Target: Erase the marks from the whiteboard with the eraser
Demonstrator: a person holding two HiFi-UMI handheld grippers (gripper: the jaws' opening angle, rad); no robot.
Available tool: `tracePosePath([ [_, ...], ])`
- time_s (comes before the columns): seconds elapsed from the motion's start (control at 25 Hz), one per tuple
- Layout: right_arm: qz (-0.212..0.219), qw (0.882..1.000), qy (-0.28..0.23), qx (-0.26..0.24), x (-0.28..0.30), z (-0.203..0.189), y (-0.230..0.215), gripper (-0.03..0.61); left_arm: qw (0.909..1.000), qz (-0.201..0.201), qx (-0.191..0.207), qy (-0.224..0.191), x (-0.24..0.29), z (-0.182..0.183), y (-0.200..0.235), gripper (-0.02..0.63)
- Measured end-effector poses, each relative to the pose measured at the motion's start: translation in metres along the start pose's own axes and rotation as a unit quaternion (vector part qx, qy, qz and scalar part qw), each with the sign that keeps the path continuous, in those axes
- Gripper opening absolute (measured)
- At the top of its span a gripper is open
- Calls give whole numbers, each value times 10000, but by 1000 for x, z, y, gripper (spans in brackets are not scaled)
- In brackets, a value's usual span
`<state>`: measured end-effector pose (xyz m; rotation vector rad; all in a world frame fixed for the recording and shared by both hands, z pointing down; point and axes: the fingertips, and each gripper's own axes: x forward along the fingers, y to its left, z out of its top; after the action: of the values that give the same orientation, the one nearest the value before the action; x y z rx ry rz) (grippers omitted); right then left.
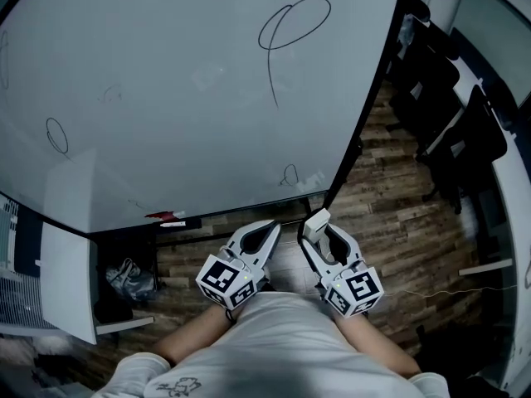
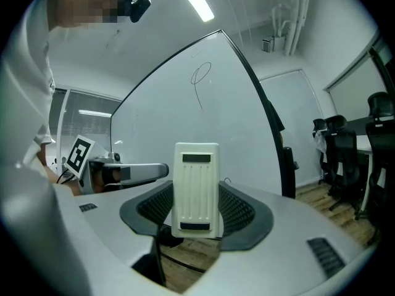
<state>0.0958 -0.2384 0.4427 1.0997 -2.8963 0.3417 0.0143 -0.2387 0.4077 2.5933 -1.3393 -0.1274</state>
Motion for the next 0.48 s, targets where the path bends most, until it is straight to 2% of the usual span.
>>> tracePosePath([
  [0.2,-185,9998,-101,-42,49,16,-6,235,9999,-95,121,-46,5,18,42,6],
  [0.48,-728,9973,-119,-23,108,17,-31,235,9990,-373,237,71,6,34,91,6],
])
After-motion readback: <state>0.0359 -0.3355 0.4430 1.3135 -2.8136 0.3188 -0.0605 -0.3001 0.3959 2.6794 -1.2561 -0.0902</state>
